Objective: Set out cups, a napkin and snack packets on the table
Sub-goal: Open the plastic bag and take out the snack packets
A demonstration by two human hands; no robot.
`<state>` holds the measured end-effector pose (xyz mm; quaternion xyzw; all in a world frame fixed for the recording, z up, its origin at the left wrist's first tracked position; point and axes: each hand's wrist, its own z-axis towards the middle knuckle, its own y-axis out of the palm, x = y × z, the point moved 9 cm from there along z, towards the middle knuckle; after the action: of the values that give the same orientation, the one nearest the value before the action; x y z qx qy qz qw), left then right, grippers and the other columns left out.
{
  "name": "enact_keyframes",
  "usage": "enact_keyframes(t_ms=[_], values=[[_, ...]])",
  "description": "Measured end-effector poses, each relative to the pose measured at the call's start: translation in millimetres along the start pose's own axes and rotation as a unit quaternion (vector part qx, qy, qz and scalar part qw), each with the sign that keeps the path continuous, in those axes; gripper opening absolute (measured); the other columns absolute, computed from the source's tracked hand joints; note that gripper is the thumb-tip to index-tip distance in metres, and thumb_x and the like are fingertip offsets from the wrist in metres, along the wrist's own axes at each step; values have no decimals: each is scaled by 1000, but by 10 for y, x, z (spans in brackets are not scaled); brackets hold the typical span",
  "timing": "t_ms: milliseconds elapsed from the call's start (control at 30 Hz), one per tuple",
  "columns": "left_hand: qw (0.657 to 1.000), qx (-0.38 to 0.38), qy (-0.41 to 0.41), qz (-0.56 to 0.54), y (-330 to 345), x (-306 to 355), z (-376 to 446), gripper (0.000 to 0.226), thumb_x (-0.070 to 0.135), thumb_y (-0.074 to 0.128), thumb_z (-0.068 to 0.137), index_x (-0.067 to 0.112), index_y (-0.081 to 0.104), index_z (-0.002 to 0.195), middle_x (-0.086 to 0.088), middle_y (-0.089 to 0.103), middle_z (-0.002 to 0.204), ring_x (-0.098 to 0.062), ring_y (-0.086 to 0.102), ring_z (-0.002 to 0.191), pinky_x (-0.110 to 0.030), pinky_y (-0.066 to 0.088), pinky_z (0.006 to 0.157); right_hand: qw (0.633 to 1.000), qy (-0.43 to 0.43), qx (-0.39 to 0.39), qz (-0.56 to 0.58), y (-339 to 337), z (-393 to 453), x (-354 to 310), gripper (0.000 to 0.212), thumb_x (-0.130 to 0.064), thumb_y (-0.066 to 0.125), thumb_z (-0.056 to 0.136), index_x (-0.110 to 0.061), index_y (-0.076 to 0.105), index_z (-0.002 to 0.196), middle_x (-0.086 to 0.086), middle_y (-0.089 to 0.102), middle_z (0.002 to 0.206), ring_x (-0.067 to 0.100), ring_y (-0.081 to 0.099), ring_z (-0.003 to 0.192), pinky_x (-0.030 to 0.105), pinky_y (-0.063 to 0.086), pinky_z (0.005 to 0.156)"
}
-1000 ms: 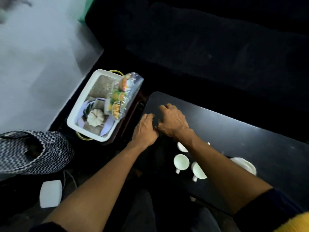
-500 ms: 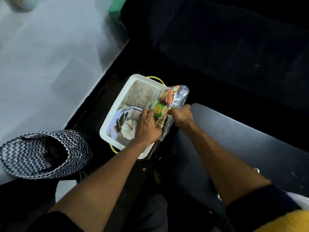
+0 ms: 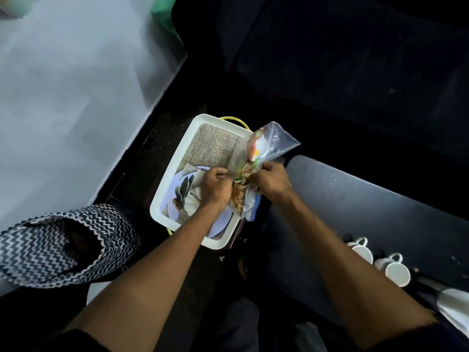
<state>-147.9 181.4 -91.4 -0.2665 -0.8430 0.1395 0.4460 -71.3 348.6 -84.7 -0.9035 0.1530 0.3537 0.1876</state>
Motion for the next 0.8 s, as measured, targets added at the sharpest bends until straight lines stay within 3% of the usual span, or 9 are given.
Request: enact_keyframes(t_ms=[133,200,333,433,500,600,667,733,800], values=[[983,-84,-103,-130,227,-104,-17,29,11,55,92,-4,66,114,-27,67,114,-29,60,94,-39,50,85,988,-24,-75,130,-14,-221,-225,14,7,71,68,-4,62,64,12,59,56,19,54,44,21,42,44],[937,-192,-191,-219,441,-173,-171,38,27,48,95,-1,68,111,-24,68,109,-31,63,91,-44,47,89,975,-6,-104,198,-81,-332,-245,13,1,73,59,-3,63,66,18,57,66,27,51,57,28,42,56],[867,-295,-242,-319,797,-128,-558,45,37,47,91,4,70,111,-19,70,107,-34,66,96,-40,49,92,959,29,-135,247,-353,-458,-222,55,-23,77,42,-4,63,92,21,56,91,36,49,78,49,45,78],[854,-298,-236,-354,1030,-66,-768,40,28,45,86,4,74,100,-20,71,104,-36,69,93,-42,56,85,960,23,-124,251,-628,-472,-135,26,-40,71,65,-16,61,70,12,47,72,28,37,58,32,35,59],[855,-294,-235,-356,1137,-73,-863,42,24,45,84,2,76,103,-20,73,106,-35,71,93,-44,58,81,957,34,-99,272,-790,-433,27,41,-43,56,87,-21,60,52,-1,48,60,12,37,48,27,27,49],[884,-237,-242,-323,1200,-196,-882,46,23,46,89,-1,62,125,-25,61,128,-41,59,113,-53,42,109,953,43,-41,297,-1016,-380,299,31,-24,51,90,-20,55,59,0,41,59,17,32,53,29,27,49],[898,-218,-235,-300,1220,-218,-902,34,26,49,89,4,67,108,-22,66,116,-36,64,99,-48,49,100,952,62,-48,297,-1057,-408,434,11,-17,51,83,-10,56,77,12,43,68,26,38,62,34,38,59],[910,-198,-225,-285,1226,-228,-911,24,27,53,90,10,69,97,-17,70,102,-31,68,82,-40,55,80,933,108,-72,335,-1044,-454,593,18,-19,50,83,-6,57,94,20,53,83,32,51,75,44,47,74],[935,-160,-185,-257,1177,-209,-863,17,24,58,92,14,71,92,-13,73,98,-31,70,83,-44,56,82,922,138,-78,353,-1090,-475,726,20,-19,48,85,-6,61,92,20,59,84,31,57,75,45,51,78]])
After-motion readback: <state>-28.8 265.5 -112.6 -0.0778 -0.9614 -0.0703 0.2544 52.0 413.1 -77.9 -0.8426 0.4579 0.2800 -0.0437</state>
